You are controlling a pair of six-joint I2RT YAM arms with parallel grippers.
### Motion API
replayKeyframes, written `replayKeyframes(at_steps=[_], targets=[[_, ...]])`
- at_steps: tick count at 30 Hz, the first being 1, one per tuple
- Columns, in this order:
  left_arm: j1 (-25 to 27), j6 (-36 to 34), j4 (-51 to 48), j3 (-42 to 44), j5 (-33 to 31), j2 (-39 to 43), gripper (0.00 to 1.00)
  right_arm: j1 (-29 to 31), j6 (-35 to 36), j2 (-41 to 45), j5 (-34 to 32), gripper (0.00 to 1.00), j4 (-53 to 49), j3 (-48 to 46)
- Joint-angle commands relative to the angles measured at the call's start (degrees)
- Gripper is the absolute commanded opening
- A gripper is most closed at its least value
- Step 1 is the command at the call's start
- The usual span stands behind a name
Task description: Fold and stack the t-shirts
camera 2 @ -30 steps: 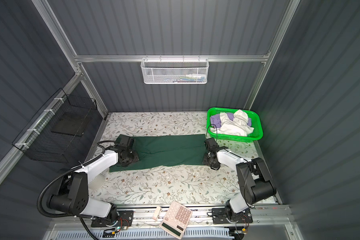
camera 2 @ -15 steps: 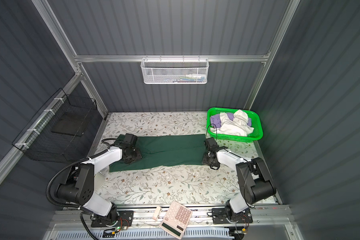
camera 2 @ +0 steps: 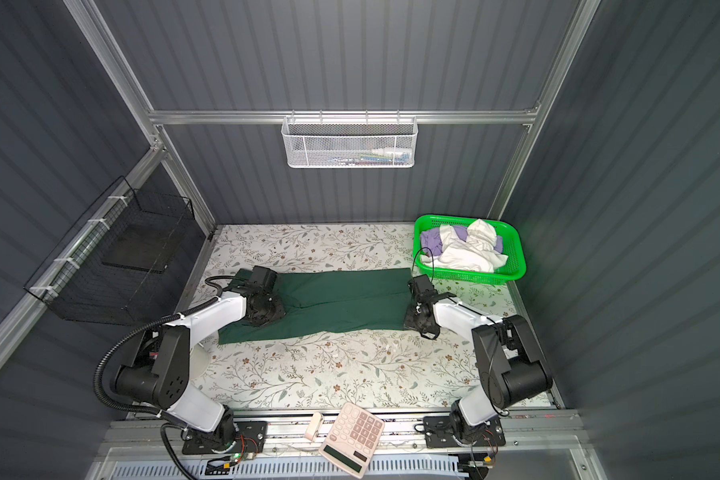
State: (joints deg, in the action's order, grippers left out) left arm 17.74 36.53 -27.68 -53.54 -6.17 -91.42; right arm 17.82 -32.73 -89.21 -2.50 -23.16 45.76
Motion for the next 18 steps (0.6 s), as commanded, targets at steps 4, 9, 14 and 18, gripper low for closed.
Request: replayKeyframes(at_steps=[4, 9, 14, 18], targets=[[0.81, -0.88, -3.62, -0.98, -1.82, 1.22, 0.3, 0.02, 0.02, 0.23, -0.52, 0.0, -1.23, -0.68], [1.03, -1.97, -4.96, -1.3, -2.05, 1.07, 0.32, -0.1, -0.18, 1.13, -0.91, 0.0, -1.33, -1.55], [1.32, -2.13, -4.88, -1.21, -1.65, 0.21, 0.31, -0.09, -0.54, 1.47, -0.05, 0.0, -0.85, -1.9], [1.5, -1.75, -4.24, -1.43, -1.82, -0.47, 0.29, -0.07, -0.44, 1.25, 0.44, 0.0, -0.75, -1.62]])
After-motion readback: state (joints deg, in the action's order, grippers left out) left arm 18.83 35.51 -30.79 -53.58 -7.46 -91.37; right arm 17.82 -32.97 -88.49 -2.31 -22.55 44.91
